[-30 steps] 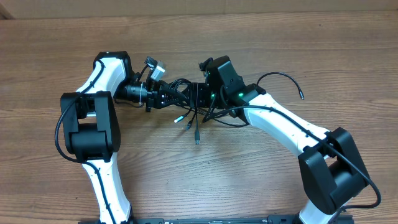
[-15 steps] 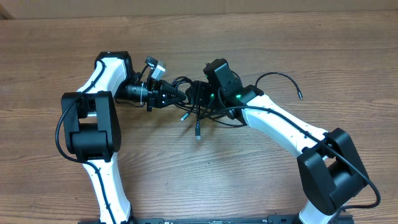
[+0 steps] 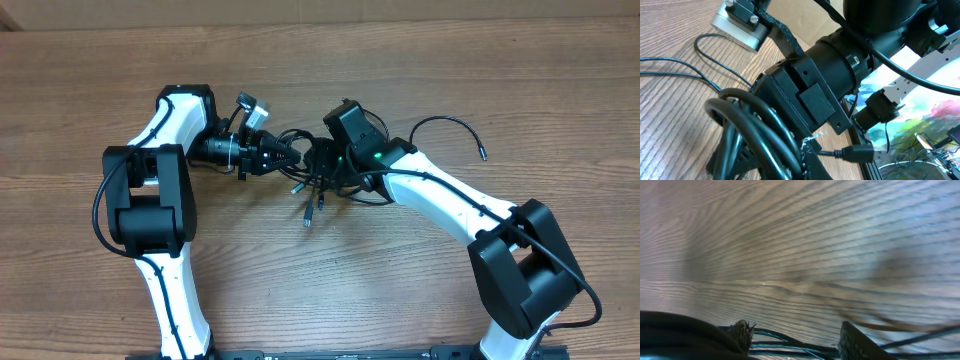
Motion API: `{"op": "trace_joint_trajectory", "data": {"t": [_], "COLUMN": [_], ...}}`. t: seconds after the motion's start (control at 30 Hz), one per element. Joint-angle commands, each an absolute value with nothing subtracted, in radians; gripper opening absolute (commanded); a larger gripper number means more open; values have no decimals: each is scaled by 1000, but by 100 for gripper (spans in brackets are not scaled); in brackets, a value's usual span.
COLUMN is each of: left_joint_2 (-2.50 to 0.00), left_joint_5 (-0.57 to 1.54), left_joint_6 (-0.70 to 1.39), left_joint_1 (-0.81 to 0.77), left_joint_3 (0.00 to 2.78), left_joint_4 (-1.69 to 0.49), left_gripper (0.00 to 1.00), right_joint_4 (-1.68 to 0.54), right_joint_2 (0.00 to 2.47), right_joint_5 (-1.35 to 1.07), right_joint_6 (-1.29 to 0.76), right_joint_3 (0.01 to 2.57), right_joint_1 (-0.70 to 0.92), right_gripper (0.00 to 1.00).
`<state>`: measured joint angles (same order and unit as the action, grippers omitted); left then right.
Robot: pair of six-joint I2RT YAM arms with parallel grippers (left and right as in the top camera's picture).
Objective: Untangle cables
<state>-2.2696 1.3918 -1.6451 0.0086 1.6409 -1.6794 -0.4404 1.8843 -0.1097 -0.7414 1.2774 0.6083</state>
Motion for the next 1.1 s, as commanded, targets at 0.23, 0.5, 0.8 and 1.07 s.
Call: {"op": "trace_joint_trajectory", "data": {"t": [0.23, 0.5, 0.8, 1.07], "left_joint_2": [-2257, -2257, -2257, -2257], "left_joint_5": [1477, 1494, 1493, 1382], "left_joint_6": [-1608, -1562, -1445, -994], "left_joint_1": [124, 131, 98, 82], "left_joint_3": [1654, 1654, 1654, 1654], "left_joint_4": [-1691, -1691, -1604, -1300], "left_gripper": [6, 16, 27, 27], "right_joint_4": [-558, -552, -475, -346], "right_joint_2": [1923, 1923, 1925, 1984], "right_joint_5": [28, 6, -31, -31], "right_joint_6": [-786, -785, -785, -781], "right_joint_3": [1269, 1269, 1269, 1269], "right_joint_1": [485, 484, 484, 484], "right_gripper": [51, 51, 64, 77]}}
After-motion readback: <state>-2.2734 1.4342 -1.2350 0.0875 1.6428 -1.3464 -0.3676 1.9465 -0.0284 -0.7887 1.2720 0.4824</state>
